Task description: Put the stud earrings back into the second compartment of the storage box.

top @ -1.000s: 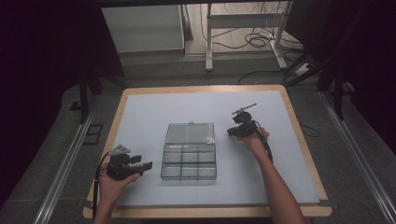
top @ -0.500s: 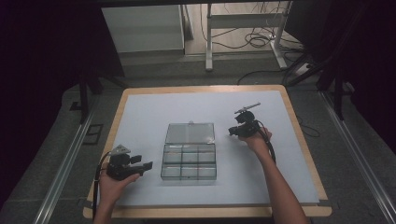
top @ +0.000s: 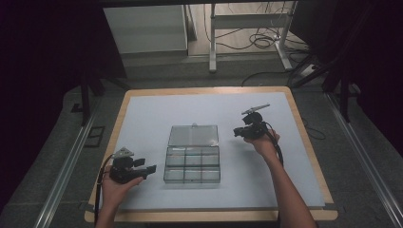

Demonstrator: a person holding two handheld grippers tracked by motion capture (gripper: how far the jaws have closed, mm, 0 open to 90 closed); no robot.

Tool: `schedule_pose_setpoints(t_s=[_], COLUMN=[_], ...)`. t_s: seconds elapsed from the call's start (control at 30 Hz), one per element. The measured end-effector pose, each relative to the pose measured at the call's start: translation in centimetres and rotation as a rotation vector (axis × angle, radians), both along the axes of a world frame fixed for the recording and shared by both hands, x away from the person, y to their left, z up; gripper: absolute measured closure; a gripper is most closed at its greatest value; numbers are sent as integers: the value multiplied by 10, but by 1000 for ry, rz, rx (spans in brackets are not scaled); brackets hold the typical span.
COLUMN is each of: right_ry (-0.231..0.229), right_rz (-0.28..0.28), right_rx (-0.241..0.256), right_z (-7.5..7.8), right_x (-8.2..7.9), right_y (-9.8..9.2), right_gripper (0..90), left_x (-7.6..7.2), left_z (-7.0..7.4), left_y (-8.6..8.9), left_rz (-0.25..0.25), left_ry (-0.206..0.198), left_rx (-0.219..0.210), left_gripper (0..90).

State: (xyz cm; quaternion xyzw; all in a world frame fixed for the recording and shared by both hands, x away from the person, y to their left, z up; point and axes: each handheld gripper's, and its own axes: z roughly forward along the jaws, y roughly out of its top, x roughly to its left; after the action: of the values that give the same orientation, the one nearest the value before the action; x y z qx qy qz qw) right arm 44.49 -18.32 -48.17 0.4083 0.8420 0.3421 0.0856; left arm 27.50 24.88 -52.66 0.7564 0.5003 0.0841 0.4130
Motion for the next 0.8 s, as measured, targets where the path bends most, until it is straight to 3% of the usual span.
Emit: schedule_pose_setpoints(t_s=[0.8], right_ry=[-44], right_rz=[57], right_rx=[55], right_z=[14], right_x=[-14], right_y=[8], right_gripper=[841], left_x=[0], left_z=[0], left_y=[-2], left_rz=[1], left_ry=[-5], left_rx=[-6], left_gripper=[355])
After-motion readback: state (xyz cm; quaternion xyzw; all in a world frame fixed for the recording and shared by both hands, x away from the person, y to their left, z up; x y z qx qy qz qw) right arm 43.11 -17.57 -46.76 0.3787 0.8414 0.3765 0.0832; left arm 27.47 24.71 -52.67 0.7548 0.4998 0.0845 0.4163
